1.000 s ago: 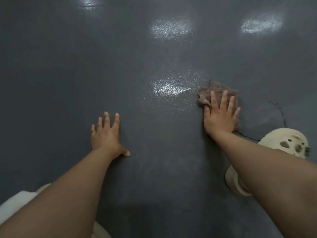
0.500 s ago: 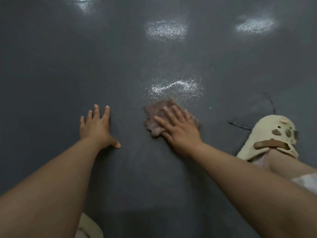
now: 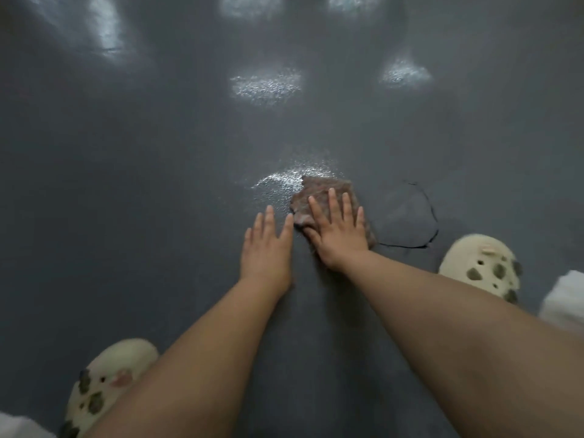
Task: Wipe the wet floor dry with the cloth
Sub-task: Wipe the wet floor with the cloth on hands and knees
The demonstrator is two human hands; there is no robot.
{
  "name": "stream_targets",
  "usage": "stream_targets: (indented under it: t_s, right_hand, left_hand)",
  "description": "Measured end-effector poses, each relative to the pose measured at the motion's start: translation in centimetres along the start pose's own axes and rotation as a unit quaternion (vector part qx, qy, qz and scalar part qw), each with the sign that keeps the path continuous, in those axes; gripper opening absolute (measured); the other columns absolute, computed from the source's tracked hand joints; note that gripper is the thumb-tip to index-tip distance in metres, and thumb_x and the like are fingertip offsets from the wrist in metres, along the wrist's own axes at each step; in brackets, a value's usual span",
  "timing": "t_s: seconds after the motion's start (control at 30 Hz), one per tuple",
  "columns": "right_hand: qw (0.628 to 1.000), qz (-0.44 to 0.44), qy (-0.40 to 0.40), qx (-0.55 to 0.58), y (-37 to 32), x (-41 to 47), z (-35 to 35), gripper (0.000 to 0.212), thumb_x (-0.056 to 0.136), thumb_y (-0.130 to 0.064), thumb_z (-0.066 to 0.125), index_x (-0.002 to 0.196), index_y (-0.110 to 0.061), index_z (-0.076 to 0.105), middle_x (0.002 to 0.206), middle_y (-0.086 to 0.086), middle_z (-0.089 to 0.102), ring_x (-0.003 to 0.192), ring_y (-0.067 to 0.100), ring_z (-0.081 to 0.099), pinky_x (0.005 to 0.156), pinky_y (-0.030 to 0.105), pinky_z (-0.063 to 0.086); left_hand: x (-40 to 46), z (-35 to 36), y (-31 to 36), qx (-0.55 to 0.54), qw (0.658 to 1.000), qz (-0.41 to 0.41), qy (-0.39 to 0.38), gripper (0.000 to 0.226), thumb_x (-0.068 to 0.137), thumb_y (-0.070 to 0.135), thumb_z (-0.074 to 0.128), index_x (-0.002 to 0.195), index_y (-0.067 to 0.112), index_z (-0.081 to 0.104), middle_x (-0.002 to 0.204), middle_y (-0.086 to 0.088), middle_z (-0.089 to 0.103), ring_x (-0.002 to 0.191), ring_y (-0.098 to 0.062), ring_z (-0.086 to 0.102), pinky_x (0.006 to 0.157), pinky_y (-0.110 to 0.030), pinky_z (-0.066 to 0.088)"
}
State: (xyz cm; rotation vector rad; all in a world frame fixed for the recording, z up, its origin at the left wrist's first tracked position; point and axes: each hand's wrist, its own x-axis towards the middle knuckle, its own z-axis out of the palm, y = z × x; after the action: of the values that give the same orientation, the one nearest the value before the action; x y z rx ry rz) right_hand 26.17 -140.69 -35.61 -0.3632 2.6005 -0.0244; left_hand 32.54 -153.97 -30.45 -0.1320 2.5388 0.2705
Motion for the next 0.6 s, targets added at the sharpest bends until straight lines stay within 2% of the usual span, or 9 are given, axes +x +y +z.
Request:
stream_targets:
  t_s: [0.17, 0.33, 0.43, 0.53, 0.6]
  right_hand:
    - [0.999, -0.030, 0.029, -0.009, 2.9, 0.7, -0.2, 0.058, 0.099, -0.050, 0.019, 0.147, -0.040, -0.011, 0.157, 0.000, -0.022, 0.144, 0.023, -0.021, 0.114, 0.044, -0.014]
    - [0.986, 0.146, 0.058, 0.056, 9.3, -0.1, -0.2, 0.059, 0.098, -0.054, 0.020, 0.149, -0.039, -0.007, 0.158, 0.000, -0.019, 0.144, 0.026, -0.018, 0.114, 0.048, -0.011]
    - [0.975, 0.196, 0.064, 0.081, 9.8, -1.8, 0.5, 0.060, 0.098, -0.053, 0.020, 0.149, -0.037, -0.007, 0.158, 0.001, -0.019, 0.144, 0.027, -0.017, 0.114, 0.051, -0.009]
    - [0.975, 0.188, 0.065, 0.097, 7.8, -3.7, 2.0, 0.062, 0.097, -0.055, 0.015, 0.149, -0.034, -0.012, 0.157, 0.005, -0.021, 0.144, 0.031, -0.018, 0.112, 0.053, -0.011]
    - [0.981, 0.149, 0.073, 0.104, 6.4, -5.2, 3.4, 0.068, 0.087, -0.061, 0.001, 0.147, -0.033, -0.012, 0.157, 0.008, -0.018, 0.144, 0.034, -0.016, 0.111, 0.054, -0.013]
  left_hand:
    - [1.4, 0.4, 5.1, -0.010, 0.999, 0.027, -0.015, 0.120, 0.075, 0.035, 0.078, 0.150, 0.019, -0.014, 0.156, -0.009, -0.021, 0.146, -0.026, -0.012, 0.117, -0.037, 0.002]
    - [1.9, 1.2, 7.0, 0.028, 0.998, 0.023, -0.052, 0.123, 0.073, 0.043, 0.077, 0.149, 0.017, -0.016, 0.156, -0.012, -0.022, 0.145, -0.030, -0.010, 0.117, -0.041, 0.003]
    - [2.3, 1.5, 7.9, 0.057, 0.996, 0.021, -0.063, 0.120, 0.075, 0.045, 0.075, 0.150, 0.017, -0.013, 0.156, -0.014, -0.021, 0.145, -0.031, -0.010, 0.118, -0.043, 0.003]
    - [2.5, 1.7, 9.1, 0.086, 0.995, 0.032, -0.051, 0.114, 0.078, 0.045, 0.072, 0.150, 0.017, -0.011, 0.156, -0.014, -0.019, 0.146, -0.031, -0.007, 0.118, -0.043, 0.005]
    - [2.6, 2.1, 9.7, 0.083, 0.995, 0.035, -0.037, 0.099, 0.086, 0.043, 0.062, 0.151, 0.018, -0.008, 0.157, -0.014, -0.016, 0.146, -0.031, -0.006, 0.118, -0.044, 0.006]
